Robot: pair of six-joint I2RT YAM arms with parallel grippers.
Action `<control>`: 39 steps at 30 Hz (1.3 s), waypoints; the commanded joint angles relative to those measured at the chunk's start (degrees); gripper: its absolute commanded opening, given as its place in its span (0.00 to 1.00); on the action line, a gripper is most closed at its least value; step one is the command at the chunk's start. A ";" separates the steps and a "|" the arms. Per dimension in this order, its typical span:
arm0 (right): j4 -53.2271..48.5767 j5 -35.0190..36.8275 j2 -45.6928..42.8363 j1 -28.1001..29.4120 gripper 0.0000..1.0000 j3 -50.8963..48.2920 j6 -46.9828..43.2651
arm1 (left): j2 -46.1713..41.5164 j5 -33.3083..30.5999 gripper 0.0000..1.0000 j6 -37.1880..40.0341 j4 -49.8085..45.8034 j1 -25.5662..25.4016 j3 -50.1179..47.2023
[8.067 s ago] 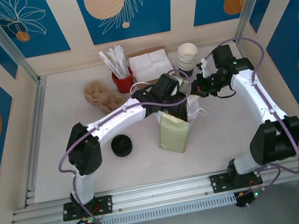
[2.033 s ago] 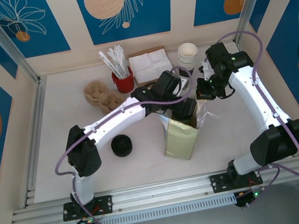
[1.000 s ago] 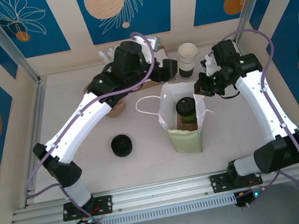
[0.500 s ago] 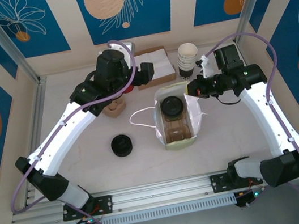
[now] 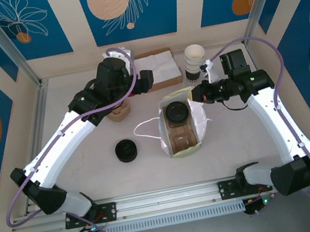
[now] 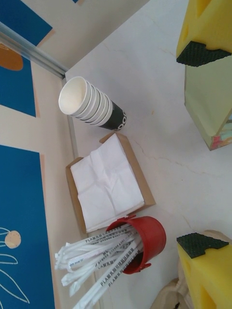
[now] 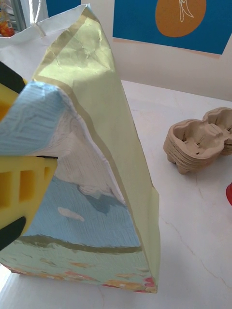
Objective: Pack the takeout coffee
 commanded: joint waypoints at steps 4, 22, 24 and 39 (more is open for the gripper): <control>2.70 -2.42 0.41 0.79 0.00 -1.40 1.48 | -1.65 -3.27 0.91 -1.75 -2.11 1.14 -1.00; 4.40 -3.63 11.10 1.16 0.00 1.19 6.15 | 1.21 -5.48 0.91 -7.19 -8.14 3.71 0.13; 4.61 -3.98 12.08 1.33 0.00 1.62 6.34 | 1.73 -5.65 0.91 -7.50 -8.81 4.12 0.37; 7.48 -4.56 16.51 4.10 0.20 4.49 7.28 | 3.53 -6.29 0.92 -6.66 -10.83 8.69 3.84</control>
